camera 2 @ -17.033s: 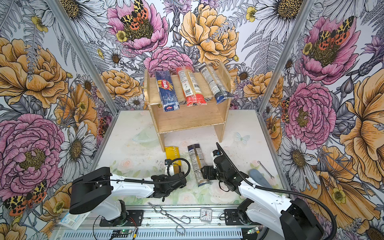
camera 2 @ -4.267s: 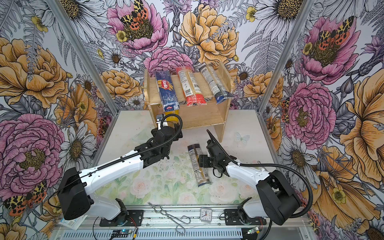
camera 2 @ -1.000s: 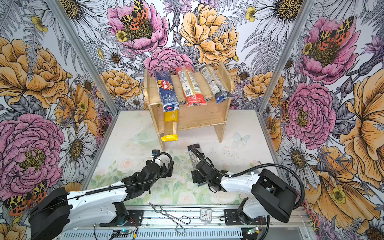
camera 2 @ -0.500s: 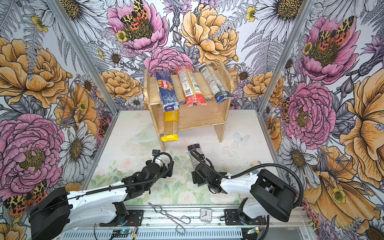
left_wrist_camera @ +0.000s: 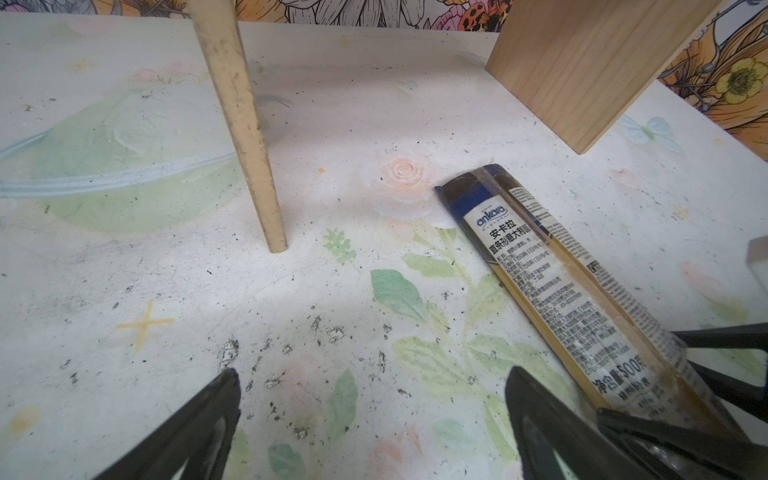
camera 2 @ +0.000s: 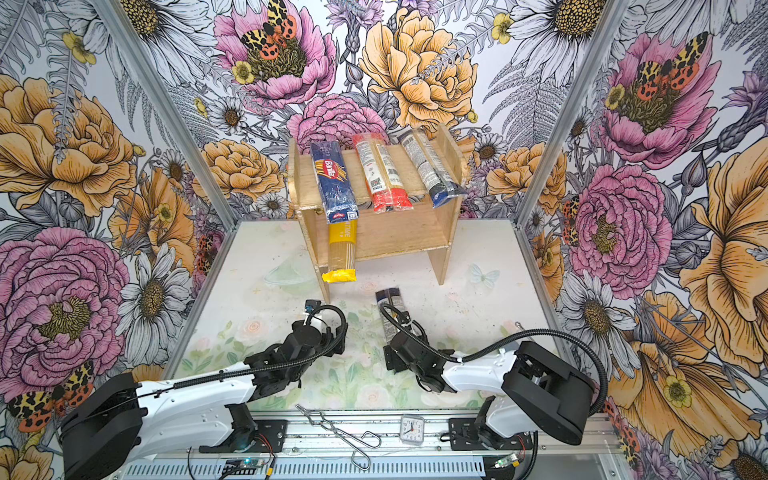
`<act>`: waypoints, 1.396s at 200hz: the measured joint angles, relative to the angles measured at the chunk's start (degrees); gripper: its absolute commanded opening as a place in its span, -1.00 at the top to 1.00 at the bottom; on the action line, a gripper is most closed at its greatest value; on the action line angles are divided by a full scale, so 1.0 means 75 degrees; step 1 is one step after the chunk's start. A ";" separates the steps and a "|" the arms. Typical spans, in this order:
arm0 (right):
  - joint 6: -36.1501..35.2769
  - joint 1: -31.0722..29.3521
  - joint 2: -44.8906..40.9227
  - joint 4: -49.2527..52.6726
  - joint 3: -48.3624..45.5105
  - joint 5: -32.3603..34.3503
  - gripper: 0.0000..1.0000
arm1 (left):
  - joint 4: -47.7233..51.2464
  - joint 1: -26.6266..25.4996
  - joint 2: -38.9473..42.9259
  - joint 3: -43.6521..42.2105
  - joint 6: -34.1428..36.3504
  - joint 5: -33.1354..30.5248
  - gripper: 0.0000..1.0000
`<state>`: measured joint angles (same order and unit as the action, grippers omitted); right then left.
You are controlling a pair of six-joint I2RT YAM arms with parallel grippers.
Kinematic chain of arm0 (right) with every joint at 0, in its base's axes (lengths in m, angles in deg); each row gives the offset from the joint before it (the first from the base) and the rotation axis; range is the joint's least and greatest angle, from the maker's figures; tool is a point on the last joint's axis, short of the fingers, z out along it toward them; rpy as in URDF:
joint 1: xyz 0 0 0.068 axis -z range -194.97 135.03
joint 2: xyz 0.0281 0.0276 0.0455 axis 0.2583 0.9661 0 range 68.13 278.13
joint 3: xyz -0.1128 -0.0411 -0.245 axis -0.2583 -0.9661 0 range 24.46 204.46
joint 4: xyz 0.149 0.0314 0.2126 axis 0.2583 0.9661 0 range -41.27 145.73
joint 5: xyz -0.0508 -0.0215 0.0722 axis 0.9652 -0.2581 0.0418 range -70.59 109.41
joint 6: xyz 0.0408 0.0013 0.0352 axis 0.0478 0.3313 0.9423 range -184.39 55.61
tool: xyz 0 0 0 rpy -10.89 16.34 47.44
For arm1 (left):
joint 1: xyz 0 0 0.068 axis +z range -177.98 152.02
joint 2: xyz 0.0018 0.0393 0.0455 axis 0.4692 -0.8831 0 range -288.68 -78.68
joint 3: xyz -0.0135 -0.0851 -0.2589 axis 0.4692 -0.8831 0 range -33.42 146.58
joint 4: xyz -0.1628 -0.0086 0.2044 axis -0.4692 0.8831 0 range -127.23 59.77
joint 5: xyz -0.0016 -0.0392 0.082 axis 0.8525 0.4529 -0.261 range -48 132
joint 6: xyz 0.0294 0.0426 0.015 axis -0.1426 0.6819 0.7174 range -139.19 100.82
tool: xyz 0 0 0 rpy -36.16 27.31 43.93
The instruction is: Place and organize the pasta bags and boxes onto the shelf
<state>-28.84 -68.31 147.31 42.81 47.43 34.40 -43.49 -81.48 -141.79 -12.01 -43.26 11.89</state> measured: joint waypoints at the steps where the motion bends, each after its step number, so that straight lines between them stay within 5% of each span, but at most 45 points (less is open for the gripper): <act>1: 0.0003 0.0000 0.0000 -0.0003 0.0000 0.0000 -0.73 | 0.0000 0.0000 0.0000 0.0000 0.0000 0.0000 -0.98; 182: 0.0309 -0.0344 0.0513 -0.0143 0.0119 0.0868 -0.54 | 0.0117 0.0000 0.0525 -0.0207 -0.0207 -0.0020 -0.98; 279: 0.0350 -0.0551 0.0565 -0.0376 0.0047 0.1110 -0.70 | 0.0122 0.0000 0.0522 -0.0271 -0.0344 -0.0035 -0.98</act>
<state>-26.21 -72.44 151.55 39.99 47.77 42.72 -42.57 -81.48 -137.88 -14.04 -45.84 11.63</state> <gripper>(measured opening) 0.849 0.987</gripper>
